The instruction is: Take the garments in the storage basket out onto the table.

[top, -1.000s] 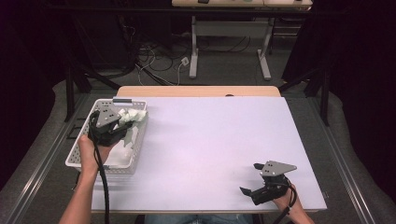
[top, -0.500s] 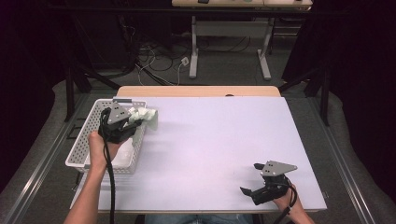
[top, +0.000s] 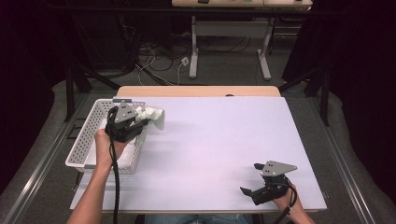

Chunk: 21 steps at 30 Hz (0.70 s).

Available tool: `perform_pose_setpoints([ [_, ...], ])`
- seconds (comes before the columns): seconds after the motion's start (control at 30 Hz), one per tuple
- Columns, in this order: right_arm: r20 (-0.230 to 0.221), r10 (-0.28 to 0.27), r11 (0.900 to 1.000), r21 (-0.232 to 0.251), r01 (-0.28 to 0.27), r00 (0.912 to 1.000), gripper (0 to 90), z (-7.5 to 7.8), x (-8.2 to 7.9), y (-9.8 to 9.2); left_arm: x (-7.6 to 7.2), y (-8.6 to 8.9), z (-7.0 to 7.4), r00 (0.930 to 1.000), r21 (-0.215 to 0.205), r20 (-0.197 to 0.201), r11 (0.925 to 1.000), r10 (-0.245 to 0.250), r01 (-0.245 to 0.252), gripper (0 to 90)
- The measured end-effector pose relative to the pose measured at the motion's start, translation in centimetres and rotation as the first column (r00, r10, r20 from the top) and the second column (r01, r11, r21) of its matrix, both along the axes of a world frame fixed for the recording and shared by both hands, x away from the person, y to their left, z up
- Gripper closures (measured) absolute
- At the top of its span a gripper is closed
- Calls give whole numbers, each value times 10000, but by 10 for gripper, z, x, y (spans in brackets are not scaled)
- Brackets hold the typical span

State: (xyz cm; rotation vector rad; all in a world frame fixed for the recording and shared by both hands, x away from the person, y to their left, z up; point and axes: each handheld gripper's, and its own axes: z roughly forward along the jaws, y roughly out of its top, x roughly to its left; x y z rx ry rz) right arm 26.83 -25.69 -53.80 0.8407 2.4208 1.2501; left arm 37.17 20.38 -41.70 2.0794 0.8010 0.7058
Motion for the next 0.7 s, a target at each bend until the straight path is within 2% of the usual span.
perform_pose_setpoints([
  [0.27, 104, 19, 10000, -18, -19, 9999, 4, 0, 0, 0, 2, -9, -1, 9996, -152, 22, 9995, -265, 265, 740],
  [0.47, 108, 44, 10000, 17, -44, 9999, 4, -1, 0, 0, 4, -16, -3, 9992, -161, -36, 9990, -410, 409, 740],
  [0.53, 88, 19, 10000, -21, -19, 10000, 4, 0, 0, 0, 5, -18, -2, 9987, -15, -76, 9987, -510, 510, 740],
  [0.7, 90, 27, 10000, -24, -27, 10000, 4, 0, 0, 0, 6, -26, -4, 9977, -112, -100, 9977, -663, 662, 740],
])
